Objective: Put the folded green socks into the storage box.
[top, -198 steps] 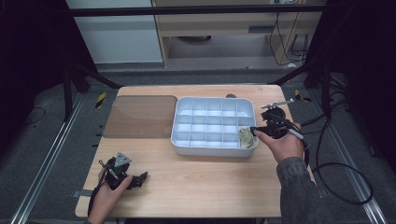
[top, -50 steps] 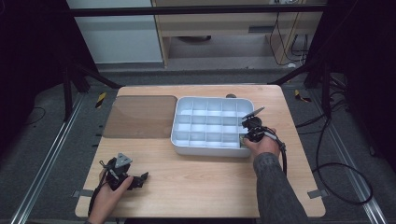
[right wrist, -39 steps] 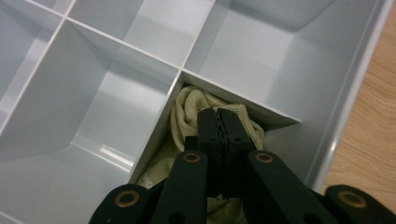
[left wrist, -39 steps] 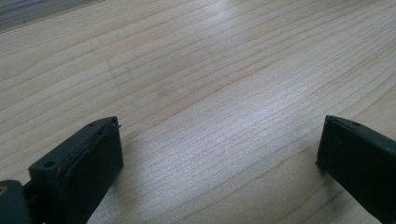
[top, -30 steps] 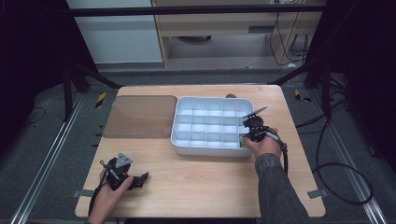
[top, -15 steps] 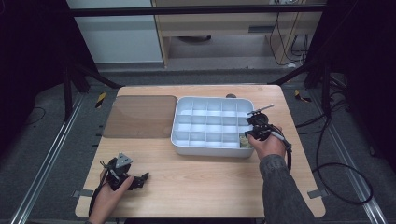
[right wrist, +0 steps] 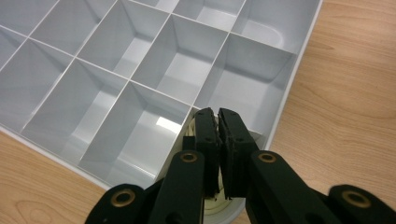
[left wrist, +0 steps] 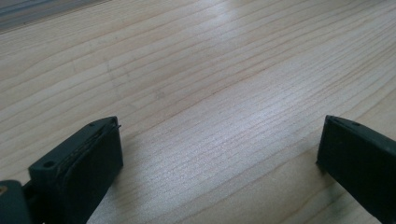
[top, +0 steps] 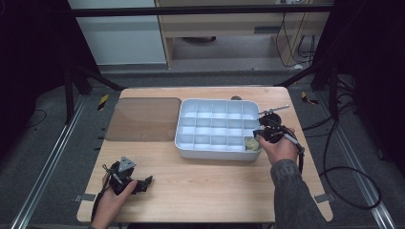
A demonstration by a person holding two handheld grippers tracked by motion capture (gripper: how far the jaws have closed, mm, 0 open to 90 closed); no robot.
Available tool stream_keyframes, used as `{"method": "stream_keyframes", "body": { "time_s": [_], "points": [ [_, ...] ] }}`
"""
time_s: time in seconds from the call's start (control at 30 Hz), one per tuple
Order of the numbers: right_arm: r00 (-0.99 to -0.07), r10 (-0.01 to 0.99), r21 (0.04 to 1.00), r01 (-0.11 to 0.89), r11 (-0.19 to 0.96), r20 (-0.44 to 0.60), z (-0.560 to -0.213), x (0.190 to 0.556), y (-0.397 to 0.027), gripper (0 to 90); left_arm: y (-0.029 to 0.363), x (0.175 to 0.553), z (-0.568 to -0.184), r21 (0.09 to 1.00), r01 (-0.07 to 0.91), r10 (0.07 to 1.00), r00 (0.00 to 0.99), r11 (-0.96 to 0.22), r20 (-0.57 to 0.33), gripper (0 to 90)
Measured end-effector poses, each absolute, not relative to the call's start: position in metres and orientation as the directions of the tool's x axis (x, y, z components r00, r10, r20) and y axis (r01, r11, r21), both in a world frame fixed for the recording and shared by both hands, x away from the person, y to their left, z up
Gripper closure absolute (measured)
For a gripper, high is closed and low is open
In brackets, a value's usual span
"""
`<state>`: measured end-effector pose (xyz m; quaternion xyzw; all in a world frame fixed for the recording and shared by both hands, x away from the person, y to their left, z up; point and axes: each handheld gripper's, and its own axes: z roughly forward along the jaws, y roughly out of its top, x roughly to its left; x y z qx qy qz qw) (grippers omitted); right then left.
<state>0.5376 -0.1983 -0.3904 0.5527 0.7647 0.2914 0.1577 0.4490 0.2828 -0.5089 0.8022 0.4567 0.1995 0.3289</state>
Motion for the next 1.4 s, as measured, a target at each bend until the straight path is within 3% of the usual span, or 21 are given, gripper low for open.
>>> {"method": "stream_keyframes", "body": {
  "time_s": [0.9, 1.03, 1.4],
  "points": [
    [-0.384, 0.918, 0.702, 0.682, 0.205, 0.104, -0.37, 0.518, -0.185, 77.3, 0.282, 0.449, -0.509, 0.709, 0.602, 0.864, 0.504, -0.368, 0.021, 0.0],
    [-0.398, 0.912, 0.71, 0.671, 0.216, 0.099, -0.366, 0.512, -0.182, 70.3, 0.282, 0.449, -0.509, 0.709, 0.601, 0.863, 0.504, -0.369, 0.021, 0.0],
    [-0.39, 0.916, 0.738, 0.646, 0.197, 0.097, -0.357, 0.499, -0.181, 37.5, 0.282, 0.449, -0.509, 0.709, 0.601, 0.863, 0.504, -0.369, 0.021, 0.0]
  ]
}}
